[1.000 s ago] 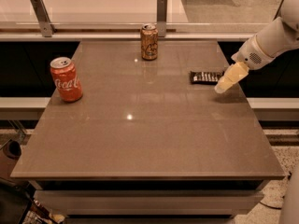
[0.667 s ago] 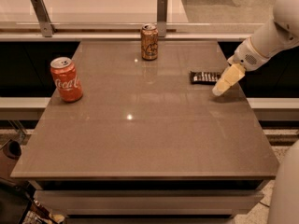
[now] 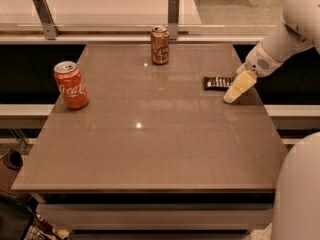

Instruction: Move rxbar chocolate near coke can

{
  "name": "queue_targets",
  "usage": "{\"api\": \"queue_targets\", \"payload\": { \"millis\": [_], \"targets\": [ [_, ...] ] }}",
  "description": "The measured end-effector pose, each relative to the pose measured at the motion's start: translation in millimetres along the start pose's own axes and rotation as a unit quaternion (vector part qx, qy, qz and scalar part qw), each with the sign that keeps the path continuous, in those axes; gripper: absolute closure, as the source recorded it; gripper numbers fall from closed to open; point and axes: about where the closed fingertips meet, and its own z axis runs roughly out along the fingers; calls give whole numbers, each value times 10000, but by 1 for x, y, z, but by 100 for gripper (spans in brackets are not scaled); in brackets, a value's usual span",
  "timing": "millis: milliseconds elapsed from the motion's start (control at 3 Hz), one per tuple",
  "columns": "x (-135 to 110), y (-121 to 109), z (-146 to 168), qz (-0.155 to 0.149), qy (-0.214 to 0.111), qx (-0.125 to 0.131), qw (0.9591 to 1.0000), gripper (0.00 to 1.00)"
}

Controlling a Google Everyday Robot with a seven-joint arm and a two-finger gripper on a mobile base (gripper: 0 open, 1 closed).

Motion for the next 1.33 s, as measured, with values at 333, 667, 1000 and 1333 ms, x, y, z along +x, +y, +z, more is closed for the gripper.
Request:
{"api": "queue_targets", "payload": {
  "millis": [333,667,1000,1333],
  "targets": [
    [0,0,3,-2,2,-16,10000,41],
    [-2,0,0,-3,1,-18,10000,64],
    [-6,0,-8,-3,2,-19,10000,88],
    [-7,0,-9,-3,2,-19,10000,100]
  ]
}}
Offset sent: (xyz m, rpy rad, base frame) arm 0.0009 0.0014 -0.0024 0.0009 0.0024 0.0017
